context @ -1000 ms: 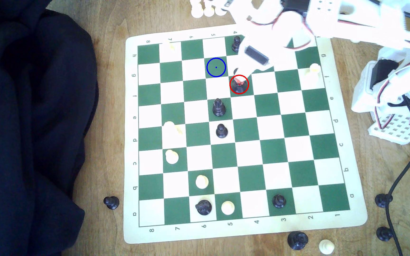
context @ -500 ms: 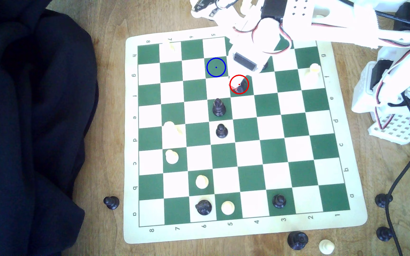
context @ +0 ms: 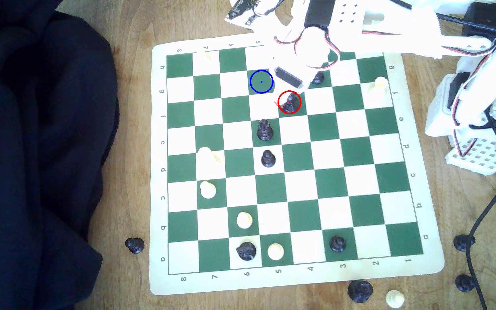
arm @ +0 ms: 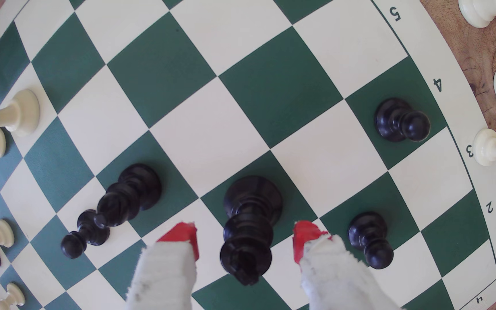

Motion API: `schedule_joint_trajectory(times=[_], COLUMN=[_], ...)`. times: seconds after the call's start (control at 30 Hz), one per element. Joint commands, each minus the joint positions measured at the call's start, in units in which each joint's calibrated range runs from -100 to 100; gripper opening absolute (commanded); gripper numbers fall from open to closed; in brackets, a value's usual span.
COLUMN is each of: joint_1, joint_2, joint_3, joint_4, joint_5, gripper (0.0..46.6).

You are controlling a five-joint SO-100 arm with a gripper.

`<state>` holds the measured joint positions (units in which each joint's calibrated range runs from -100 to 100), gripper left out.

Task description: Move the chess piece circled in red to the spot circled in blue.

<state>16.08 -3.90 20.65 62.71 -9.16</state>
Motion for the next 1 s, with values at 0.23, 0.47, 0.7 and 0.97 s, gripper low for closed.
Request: schedule_joint_trajectory(times=[0.23, 0.47, 0.7, 0.97], joint_1=[-1.25, -1.41, -1.49, -1.65], joint_2=[-0.43, 0.25, 0.25, 0.25], joint_3=[-5.6, -6.24, -7.32, -7.78], joint_4=[0.27, 0.44, 2.4, 3.14], joint_5=[-0.24, -0.15, 0.1, 0.2], gripper=[15.3, 12.2, 10.6, 6.5])
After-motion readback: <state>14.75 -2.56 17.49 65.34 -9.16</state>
